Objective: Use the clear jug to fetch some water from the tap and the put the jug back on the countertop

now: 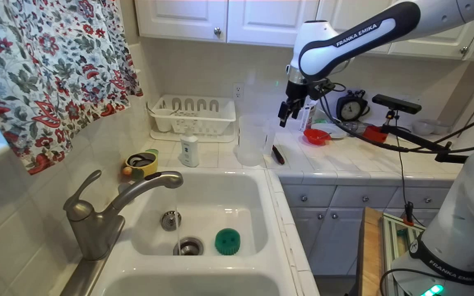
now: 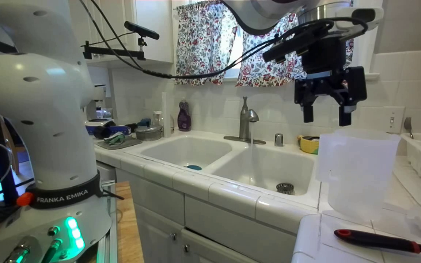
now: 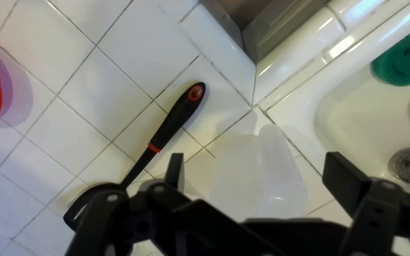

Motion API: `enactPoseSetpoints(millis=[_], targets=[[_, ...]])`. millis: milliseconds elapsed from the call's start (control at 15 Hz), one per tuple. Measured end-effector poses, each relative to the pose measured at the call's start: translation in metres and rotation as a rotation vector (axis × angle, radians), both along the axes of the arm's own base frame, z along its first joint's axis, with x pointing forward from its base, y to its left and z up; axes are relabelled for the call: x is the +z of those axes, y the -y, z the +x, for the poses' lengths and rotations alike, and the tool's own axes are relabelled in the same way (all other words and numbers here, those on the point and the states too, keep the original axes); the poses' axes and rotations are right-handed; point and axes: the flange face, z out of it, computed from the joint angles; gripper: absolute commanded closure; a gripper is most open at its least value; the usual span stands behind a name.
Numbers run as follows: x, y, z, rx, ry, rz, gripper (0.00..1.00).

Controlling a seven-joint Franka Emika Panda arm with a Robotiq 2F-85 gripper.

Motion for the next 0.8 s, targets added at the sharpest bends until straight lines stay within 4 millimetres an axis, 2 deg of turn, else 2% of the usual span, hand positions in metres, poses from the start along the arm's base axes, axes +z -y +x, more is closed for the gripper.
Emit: enactPoseSetpoints(millis=[200,400,800], targets=[[-0.002,0.004,0.019,-0.037,0.017,0.026,0.00],[-0.003,-0.001,0.034,-0.065,0.021,0.068,0.00],[-0.003,-0.002,0.038,-0.072,0.018,0.073,0.00]])
